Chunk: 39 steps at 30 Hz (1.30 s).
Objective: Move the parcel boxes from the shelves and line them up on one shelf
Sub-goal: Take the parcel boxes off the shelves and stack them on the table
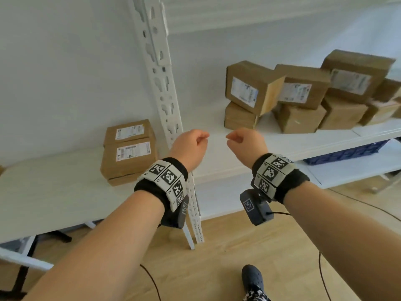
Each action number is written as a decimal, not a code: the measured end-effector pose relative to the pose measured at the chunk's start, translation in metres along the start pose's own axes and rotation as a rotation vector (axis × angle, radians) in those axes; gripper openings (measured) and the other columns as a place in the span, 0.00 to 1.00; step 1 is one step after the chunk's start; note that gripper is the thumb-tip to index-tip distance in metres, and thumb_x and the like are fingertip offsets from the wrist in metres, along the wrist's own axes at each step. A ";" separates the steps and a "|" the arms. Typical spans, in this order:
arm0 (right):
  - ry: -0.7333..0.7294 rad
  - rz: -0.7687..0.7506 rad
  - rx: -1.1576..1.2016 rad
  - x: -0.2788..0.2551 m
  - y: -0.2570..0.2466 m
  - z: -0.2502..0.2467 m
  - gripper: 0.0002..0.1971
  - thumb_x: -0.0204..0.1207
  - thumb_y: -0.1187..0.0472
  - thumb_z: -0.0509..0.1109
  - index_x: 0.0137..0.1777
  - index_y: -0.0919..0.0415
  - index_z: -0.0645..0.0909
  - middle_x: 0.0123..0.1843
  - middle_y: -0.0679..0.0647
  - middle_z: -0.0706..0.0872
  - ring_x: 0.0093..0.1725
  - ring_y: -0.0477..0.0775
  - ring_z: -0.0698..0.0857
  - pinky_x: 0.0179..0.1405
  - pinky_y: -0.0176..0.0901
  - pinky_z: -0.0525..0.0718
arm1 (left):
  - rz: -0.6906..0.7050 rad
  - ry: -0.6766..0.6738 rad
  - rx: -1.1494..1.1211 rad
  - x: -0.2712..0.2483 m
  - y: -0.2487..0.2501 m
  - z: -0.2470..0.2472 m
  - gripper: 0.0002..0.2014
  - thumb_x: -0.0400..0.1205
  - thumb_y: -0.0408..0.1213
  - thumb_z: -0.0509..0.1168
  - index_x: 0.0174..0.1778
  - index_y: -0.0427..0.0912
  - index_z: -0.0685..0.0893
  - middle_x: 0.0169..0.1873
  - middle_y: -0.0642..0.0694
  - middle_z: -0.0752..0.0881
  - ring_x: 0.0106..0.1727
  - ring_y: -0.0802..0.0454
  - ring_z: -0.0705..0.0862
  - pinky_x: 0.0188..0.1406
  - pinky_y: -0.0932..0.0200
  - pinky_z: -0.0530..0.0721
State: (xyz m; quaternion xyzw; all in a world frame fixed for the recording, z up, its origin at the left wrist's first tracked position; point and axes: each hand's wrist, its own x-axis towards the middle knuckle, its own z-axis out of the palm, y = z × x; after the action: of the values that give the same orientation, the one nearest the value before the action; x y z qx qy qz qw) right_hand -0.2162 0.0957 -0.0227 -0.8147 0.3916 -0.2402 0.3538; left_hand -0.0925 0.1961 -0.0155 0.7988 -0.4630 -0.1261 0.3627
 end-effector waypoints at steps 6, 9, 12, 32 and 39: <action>0.118 0.073 0.040 0.093 0.051 -0.061 0.16 0.78 0.62 0.64 0.65 0.58 0.77 0.61 0.55 0.83 0.58 0.56 0.82 0.50 0.42 0.78 | 0.037 -0.040 -0.034 0.097 0.050 0.055 0.15 0.85 0.37 0.58 0.67 0.41 0.80 0.62 0.45 0.84 0.63 0.50 0.81 0.62 0.61 0.75; 0.131 0.095 0.036 0.146 0.075 -0.090 0.26 0.76 0.61 0.68 0.74 0.57 0.68 0.68 0.58 0.77 0.63 0.58 0.79 0.55 0.45 0.79 | 0.035 -0.056 -0.023 0.145 0.072 0.081 0.16 0.85 0.37 0.57 0.68 0.40 0.78 0.63 0.44 0.83 0.64 0.48 0.80 0.64 0.56 0.77; 0.120 0.122 -0.017 0.195 0.098 -0.112 0.34 0.74 0.63 0.69 0.79 0.57 0.59 0.75 0.60 0.68 0.68 0.60 0.75 0.56 0.42 0.73 | -0.015 -0.109 0.005 0.186 0.090 0.105 0.19 0.84 0.36 0.58 0.72 0.38 0.74 0.66 0.43 0.80 0.66 0.46 0.79 0.63 0.56 0.76; 0.060 0.067 0.147 0.246 0.125 -0.095 0.30 0.69 0.66 0.73 0.69 0.64 0.65 0.61 0.59 0.78 0.59 0.56 0.79 0.51 0.40 0.75 | -0.212 0.076 -0.150 0.246 0.094 0.146 0.21 0.86 0.49 0.54 0.69 0.39 0.72 0.59 0.44 0.83 0.58 0.45 0.81 0.58 0.54 0.79; 0.089 -0.016 0.049 0.180 0.087 -0.096 0.29 0.67 0.58 0.73 0.67 0.61 0.65 0.60 0.58 0.74 0.54 0.57 0.78 0.52 0.50 0.82 | -0.196 0.133 -0.154 0.183 0.098 0.113 0.20 0.86 0.50 0.52 0.64 0.40 0.76 0.50 0.50 0.80 0.51 0.51 0.78 0.50 0.61 0.72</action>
State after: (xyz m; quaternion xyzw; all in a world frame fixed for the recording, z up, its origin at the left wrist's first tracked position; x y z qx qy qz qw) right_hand -0.2176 -0.1257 -0.0076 -0.7974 0.3947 -0.2886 0.3538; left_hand -0.1179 -0.0386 -0.0027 0.8167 -0.3467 -0.1430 0.4385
